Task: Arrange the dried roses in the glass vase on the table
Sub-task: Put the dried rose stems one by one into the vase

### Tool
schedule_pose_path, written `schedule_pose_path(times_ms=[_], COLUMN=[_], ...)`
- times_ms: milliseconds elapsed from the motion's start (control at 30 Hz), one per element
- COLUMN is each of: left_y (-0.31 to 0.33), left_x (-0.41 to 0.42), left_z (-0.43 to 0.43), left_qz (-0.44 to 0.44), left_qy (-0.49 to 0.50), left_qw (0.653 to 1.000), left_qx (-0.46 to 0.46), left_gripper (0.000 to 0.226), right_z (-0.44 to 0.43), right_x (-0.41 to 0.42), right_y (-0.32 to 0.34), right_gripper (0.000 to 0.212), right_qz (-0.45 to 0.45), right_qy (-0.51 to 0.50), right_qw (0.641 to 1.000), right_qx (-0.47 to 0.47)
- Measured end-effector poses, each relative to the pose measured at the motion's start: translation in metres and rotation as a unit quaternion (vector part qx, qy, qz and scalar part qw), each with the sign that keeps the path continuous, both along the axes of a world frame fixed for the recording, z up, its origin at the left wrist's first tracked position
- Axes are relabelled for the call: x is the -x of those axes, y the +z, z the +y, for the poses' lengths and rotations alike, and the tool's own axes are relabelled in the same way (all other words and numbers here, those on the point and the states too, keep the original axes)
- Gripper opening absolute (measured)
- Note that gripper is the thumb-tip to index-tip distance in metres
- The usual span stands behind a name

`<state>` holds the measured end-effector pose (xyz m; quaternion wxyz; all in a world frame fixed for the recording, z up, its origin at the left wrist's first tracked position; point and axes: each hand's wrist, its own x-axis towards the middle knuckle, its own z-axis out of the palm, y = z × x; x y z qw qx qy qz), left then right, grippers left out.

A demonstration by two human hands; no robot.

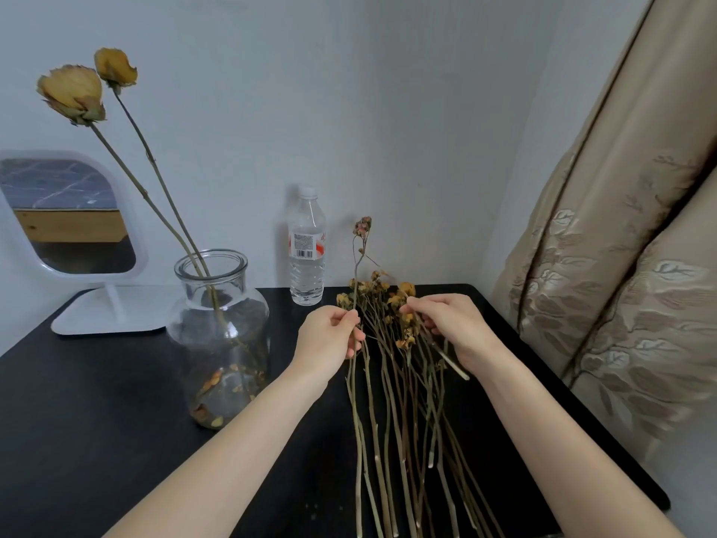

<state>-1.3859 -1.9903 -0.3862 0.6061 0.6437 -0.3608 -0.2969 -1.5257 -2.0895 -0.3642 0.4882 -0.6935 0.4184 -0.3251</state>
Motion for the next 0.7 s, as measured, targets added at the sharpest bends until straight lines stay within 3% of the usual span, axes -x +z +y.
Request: schedule_pose_path(times_ms=[300, 700], left_y=[0.037, 0.133], left_x=[-0.009, -0.056], left_z=[0.024, 0.088], left_qz=[-0.03, -0.107], left_qy=[0.035, 0.126], left_qw=[0.996, 0.964], left_qx=[0.078, 0.211], left_gripper=[0.016, 0.018], right_z=[0.021, 0.063], right_x=[-0.012, -0.078], right_y=[0.02, 0.111], right_gripper=[0.019, 0.014], right_qz=[-0.079, -0.154], right_qy=[0.032, 0.11], right_qw=[0.996, 0.972], right_qx=[0.027, 0.142])
